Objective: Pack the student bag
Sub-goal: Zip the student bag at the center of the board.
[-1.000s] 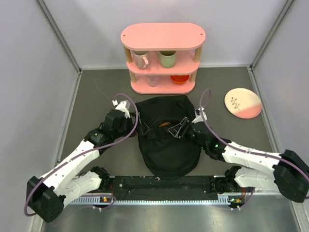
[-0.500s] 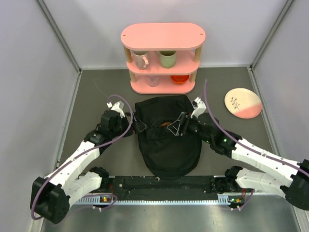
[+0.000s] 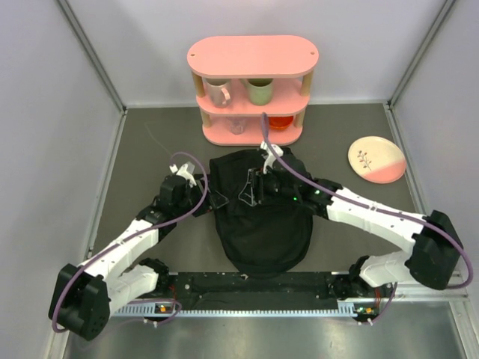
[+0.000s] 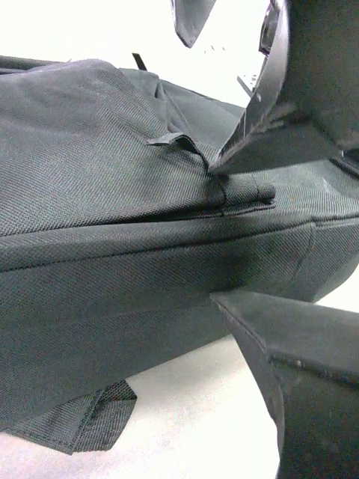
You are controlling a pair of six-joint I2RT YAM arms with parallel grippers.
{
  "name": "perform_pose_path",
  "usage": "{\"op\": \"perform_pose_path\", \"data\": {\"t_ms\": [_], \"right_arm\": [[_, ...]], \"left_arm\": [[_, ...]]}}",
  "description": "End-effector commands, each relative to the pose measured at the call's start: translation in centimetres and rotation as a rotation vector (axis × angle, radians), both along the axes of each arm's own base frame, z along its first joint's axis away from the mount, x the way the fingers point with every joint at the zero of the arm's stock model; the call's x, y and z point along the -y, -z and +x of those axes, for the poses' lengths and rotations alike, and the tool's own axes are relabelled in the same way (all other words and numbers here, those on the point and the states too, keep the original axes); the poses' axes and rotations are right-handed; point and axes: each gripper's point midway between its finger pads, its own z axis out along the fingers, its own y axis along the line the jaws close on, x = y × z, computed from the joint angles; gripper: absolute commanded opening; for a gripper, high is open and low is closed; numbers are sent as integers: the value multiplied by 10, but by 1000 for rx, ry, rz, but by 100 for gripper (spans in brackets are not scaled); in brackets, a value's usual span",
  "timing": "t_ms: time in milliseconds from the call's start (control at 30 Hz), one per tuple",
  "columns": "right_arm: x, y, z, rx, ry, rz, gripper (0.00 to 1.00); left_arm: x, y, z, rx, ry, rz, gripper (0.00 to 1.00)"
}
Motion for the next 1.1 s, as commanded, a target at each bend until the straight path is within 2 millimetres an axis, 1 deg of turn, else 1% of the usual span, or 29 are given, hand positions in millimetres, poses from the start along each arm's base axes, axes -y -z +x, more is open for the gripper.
{"op": "perform_pose_path", "data": {"t_ms": [0, 33, 67, 100, 133, 167, 267, 333, 367, 433, 467, 533, 633, 700, 800, 833, 900, 967, 1067], "right_arm": [[-24, -19, 5, 68, -60, -13, 56], [-28, -9, 6, 55, -65, -35, 56], [-33, -14, 9, 61, -67, -26, 56], [-37, -12, 9, 61, -77, -35, 56], [-41, -5, 10, 53, -83, -51, 55], [-45, -8, 13, 62, -86, -48, 55], [-57, 2, 16, 64, -102, -79, 55], [-62, 3, 18, 70, -105, -97, 55], [-64, 12, 20, 62, -99, -118, 55], [-67, 14, 21, 74, -105, -137, 55], [-69, 20, 21, 70, -109, -150, 55], [-65, 26, 30, 79, -71, -188, 55], [-65, 37, 31, 78, -75, -221, 54], [-65, 40, 31, 79, -76, -232, 50], [-65, 43, 34, 98, -57, -256, 49], [-63, 45, 39, 106, -33, -270, 47], [-63, 45, 41, 117, -23, -281, 45], [-62, 48, 45, 122, -5, -297, 45], [-62, 53, 47, 126, 4, -316, 42]], "left_arm": [[3, -9, 7, 55, 2, -33, 61], [3, -8, 7, 52, 4, -33, 55], [3, -6, 5, 45, 7, -33, 53], [3, -6, 5, 46, 9, -34, 51], [5, -10, 8, 67, 9, -43, 45], [5, -10, 7, 71, 10, -45, 43], [5, -11, 7, 77, 14, -48, 38], [6, -13, 7, 82, 22, -54, 37], [6, -14, 7, 87, 23, -55, 37], [6, -15, 6, 93, 25, -55, 35], [6, -16, 6, 94, 25, -55, 35], [5, -17, 6, 97, 24, -55, 35], [5, -19, 5, 105, 24, -58, 35], [4, -21, 5, 111, 23, -60, 35], [6, -24, 4, 119, 29, -68, 33], [5, -24, 4, 119, 29, -68, 33], [6, -26, 4, 123, 32, -71, 32], [6, -27, 4, 123, 34, -75, 30], [7, -28, 4, 126, 36, -78, 28]]}}
